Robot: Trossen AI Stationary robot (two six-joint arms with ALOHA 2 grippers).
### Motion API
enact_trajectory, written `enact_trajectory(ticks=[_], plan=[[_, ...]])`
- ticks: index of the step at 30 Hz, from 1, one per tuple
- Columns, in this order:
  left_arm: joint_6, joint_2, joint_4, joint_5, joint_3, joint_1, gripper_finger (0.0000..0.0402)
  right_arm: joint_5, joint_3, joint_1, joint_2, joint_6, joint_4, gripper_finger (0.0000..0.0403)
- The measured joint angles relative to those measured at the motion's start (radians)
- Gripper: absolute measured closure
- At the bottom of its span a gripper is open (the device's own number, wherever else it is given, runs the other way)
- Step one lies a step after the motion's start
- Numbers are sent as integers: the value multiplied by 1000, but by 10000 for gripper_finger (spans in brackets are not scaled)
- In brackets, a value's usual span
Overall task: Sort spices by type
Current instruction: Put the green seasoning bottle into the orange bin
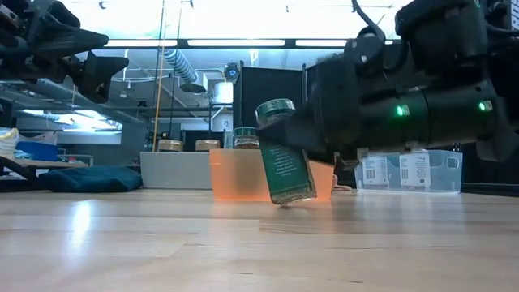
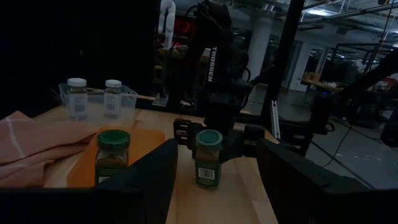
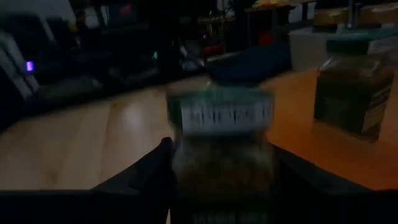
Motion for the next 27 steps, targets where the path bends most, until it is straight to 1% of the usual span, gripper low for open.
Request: enact_trajectory(ticks=[4,15,18,21,23,26,27], plan=[[0,0,0,0,0,0,178,6,-6,4,8,-43,-37,163],[-1,0,-5,1,0,0,178,6,-3,32,6,-45,-44,93],[-1,0,-10,1,0,0,178,7,-3,42,4,-42,-46,88],[-1,0,-11,1,0,0,178,8,5,51,-1,-44,-67,91],[-1,0,-14,1,0,0,178,5,20,51,-2,-27,-144,96],[-24,0,-33,1,0,0,178,-32,52,39,-2,79,-350,102],[-38,0,-43,1,0,0,178,-43,64,33,-2,115,-392,103]])
